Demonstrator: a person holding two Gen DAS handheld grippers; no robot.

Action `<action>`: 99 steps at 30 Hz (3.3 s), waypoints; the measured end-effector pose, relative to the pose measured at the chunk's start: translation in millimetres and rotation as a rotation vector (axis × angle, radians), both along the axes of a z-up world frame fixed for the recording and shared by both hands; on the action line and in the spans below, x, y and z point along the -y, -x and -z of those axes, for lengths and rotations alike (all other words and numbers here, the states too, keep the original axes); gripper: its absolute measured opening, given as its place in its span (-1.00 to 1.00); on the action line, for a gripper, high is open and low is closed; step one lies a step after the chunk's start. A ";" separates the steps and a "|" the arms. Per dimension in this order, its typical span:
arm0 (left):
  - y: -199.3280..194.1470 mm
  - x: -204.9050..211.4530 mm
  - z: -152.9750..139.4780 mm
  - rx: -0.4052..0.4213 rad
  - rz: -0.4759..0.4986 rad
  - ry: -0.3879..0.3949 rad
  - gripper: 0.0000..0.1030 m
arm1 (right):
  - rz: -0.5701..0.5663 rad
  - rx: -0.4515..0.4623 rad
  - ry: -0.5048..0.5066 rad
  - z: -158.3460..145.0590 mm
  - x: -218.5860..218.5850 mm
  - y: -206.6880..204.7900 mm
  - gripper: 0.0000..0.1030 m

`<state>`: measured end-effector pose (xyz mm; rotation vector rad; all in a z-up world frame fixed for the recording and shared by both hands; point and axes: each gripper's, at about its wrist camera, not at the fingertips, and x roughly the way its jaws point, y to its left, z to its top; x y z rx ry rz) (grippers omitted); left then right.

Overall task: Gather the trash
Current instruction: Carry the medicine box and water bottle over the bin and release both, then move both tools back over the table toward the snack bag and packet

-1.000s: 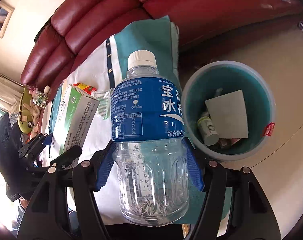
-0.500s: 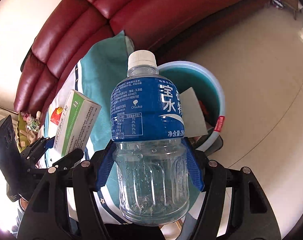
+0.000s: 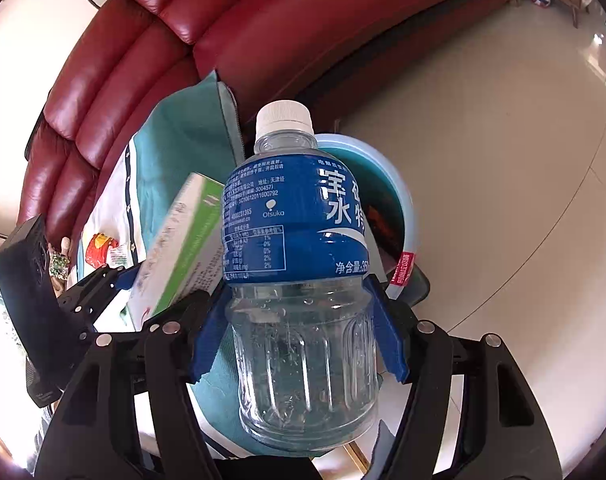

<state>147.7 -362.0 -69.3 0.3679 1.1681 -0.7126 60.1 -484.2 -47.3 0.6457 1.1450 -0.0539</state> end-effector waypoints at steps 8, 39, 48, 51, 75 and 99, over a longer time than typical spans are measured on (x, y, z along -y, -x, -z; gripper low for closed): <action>-4.6 -10.0 5.4 -0.025 -0.040 0.029 0.71 | -0.001 -0.029 0.002 8.2 -1.8 -10.9 0.21; -5.8 -68.8 13.9 -0.026 -0.107 0.058 0.89 | 0.006 -0.114 0.053 22.2 -34.0 -53.5 0.71; 4.2 -100.1 4.9 -0.022 -0.131 0.082 0.89 | 0.009 -0.145 0.048 21.1 -55.3 -42.3 0.71; 8.6 -110.8 -0.6 -0.018 -0.141 0.097 0.90 | -0.008 -0.143 0.059 13.7 -67.9 -40.1 0.71; 9.5 -286.9 -11.6 0.014 -0.402 0.140 0.92 | -0.336 -0.149 0.118 -1.1 -251.0 -112.0 0.77; -33.9 -437.5 13.9 0.015 -0.656 0.127 0.92 | -0.937 -0.195 0.457 49.8 -419.7 -223.0 0.77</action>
